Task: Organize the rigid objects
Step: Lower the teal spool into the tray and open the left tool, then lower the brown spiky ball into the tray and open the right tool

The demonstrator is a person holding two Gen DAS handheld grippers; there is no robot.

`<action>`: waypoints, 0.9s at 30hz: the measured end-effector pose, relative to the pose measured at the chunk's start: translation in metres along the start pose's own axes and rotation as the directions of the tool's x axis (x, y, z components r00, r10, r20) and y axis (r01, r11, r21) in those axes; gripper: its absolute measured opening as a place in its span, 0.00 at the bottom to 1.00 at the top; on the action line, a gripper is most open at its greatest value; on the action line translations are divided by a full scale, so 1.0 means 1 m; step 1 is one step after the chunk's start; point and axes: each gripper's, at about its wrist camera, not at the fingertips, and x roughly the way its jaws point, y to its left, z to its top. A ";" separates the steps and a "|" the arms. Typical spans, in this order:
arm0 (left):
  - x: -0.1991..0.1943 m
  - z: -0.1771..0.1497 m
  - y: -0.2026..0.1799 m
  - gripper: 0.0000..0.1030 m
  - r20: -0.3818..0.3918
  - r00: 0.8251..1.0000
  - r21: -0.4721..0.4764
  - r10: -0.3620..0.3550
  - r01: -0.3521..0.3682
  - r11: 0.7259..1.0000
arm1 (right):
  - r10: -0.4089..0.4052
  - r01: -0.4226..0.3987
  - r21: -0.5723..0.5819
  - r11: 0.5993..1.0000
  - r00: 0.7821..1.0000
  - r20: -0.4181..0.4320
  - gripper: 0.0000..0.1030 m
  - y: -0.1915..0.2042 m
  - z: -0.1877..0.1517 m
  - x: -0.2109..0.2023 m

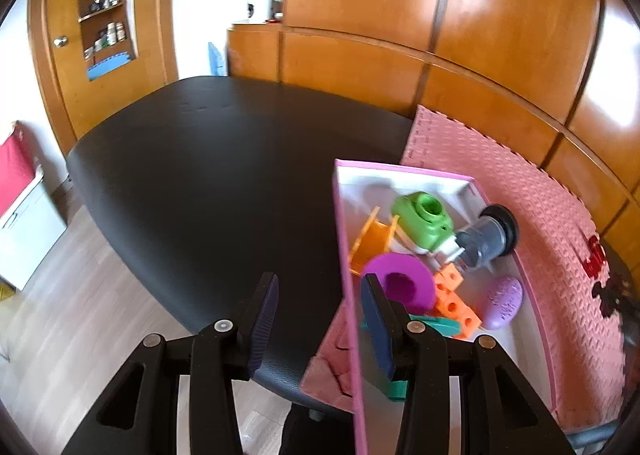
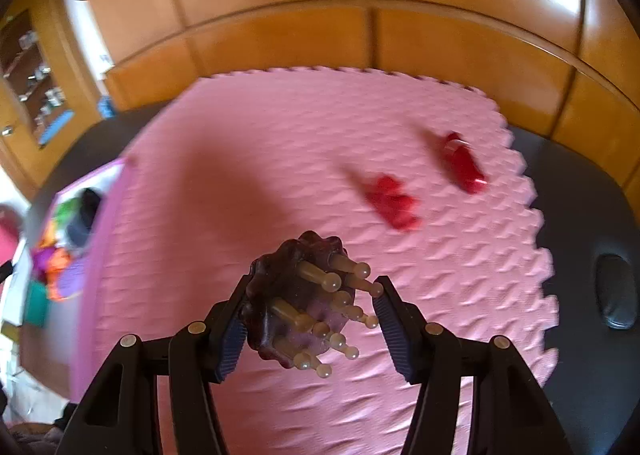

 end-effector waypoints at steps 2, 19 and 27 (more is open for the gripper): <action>0.000 0.000 0.005 0.42 0.000 1.000 -0.014 0.005 -0.005 1.000 | 0.054 -0.054 -0.045 0.998 0.998 0.012 0.58 0.026 0.001 -0.006; 0.007 -0.010 0.013 0.42 -0.028 0.999 -0.036 -0.045 0.044 0.998 | 0.351 -0.433 -0.401 0.807 0.898 -0.264 0.58 0.234 -0.032 0.040; 0.009 -0.014 0.011 0.47 -0.037 0.998 -0.030 -0.055 0.054 0.998 | 0.323 -0.395 -0.371 0.840 0.915 -0.242 0.59 0.242 -0.017 0.070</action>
